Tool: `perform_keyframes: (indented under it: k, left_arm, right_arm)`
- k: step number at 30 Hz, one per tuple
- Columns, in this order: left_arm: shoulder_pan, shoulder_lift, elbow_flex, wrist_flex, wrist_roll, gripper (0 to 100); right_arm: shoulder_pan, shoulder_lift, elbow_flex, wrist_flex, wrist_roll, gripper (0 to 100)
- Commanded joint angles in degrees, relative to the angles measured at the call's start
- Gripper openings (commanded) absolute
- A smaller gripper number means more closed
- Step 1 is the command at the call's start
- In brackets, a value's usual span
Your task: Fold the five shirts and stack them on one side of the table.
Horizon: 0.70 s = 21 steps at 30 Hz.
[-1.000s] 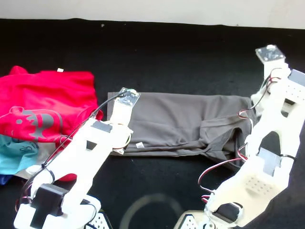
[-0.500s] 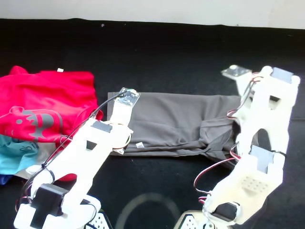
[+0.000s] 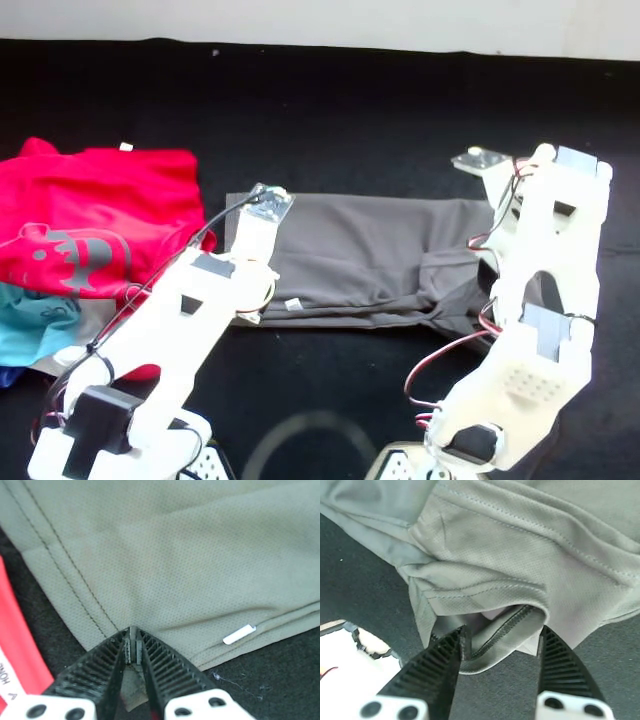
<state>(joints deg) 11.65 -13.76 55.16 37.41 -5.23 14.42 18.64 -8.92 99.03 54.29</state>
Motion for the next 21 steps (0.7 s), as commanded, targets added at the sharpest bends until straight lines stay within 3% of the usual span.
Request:
perform_keyframes:
  k: [1, 6, 10, 17, 21]
  left_arm:
    - [-0.75, 0.04, 0.04, -0.53, -0.18, 1]
    - [-0.75, 0.04, 0.04, -0.53, -0.18, 1]
    - [-0.75, 0.04, 0.04, -0.53, -0.18, 1]
    - [-0.75, 0.04, 0.04, -0.53, -0.18, 1]
    - [-0.75, 0.04, 0.04, -0.53, -0.18, 1]
  right_arm:
    - [0.66, -0.22, 0.13, -1.1, 0.79, 21.7]
    - [1.63, 0.4, 1.98, -1.36, 4.31, 21.1]
    - [2.59, 4.79, 3.56, -1.36, 6.33, 14.1]
    - [5.32, 7.25, -2.77, -1.45, 6.07, 3.5]
    - [7.52, 7.25, -9.54, -0.92, 6.07, 2.3]
